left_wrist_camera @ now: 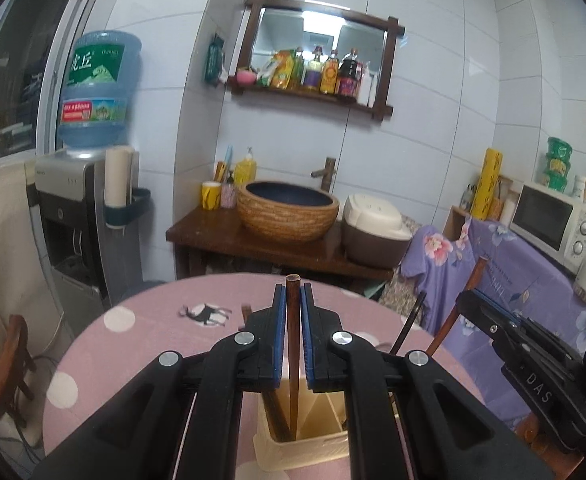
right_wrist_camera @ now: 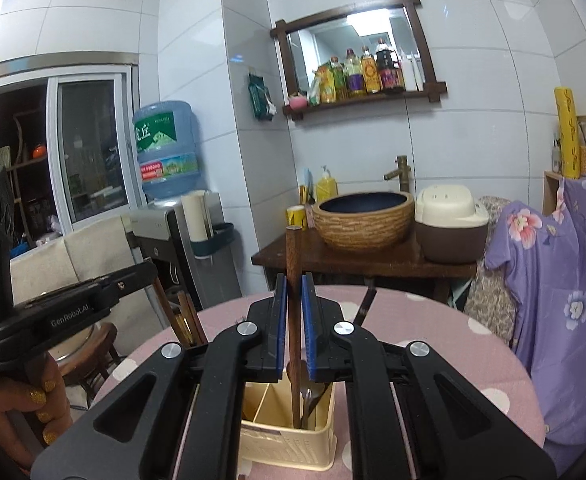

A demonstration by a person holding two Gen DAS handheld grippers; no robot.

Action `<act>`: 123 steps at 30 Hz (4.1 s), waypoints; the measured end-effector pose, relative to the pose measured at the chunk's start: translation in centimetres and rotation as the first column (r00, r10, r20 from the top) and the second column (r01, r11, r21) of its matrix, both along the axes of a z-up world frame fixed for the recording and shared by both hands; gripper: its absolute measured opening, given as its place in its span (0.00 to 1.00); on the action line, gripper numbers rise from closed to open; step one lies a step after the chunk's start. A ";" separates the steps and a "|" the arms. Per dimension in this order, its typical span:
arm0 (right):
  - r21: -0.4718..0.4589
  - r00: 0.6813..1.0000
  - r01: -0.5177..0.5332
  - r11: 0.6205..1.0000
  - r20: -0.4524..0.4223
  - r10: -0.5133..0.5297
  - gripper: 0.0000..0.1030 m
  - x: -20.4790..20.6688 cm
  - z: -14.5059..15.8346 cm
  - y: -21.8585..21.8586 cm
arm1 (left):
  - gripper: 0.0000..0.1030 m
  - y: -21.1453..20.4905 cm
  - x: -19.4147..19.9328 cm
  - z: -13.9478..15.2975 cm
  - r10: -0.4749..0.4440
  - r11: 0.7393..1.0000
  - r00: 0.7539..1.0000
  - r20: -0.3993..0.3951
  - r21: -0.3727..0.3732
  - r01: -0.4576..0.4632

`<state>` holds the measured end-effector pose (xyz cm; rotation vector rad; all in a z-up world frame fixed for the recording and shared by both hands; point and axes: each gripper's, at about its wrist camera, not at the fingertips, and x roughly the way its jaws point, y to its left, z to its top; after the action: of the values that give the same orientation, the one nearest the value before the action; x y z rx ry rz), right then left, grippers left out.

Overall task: Organize utensils
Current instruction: 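Carry both wooden chopsticks to the cream holder and drop them in, then lower the right gripper onto the wooden-handled spoon and close on it, then grasp the wooden chopstick with the left gripper while the right lifts the spoon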

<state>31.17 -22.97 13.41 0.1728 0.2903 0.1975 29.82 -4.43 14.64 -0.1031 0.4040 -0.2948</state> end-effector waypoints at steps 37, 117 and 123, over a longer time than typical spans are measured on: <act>-0.151 0.911 -0.200 0.968 -0.392 0.127 0.47 -8.5 -15.4 5.1 | 0.80 5.3 -8.8 -13.2 0.145 0.983 0.975 -0.165 0.132 -0.124; 0.078 0.936 -0.133 0.988 -0.319 0.151 0.16 -13.9 -15.9 -0.3 | 0.14 -5.0 -3.8 -21.0 0.078 0.951 0.886 -0.457 0.301 0.072; 0.087 0.936 -0.123 0.989 -0.322 0.145 0.16 -13.7 -16.1 -0.7 | 0.10 -5.3 -3.6 -21.0 0.099 0.945 0.893 -0.439 0.324 0.054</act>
<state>17.45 -23.63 -2.67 0.2517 0.6290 0.3147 26.21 -9.71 -6.37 0.1574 0.9106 -0.1733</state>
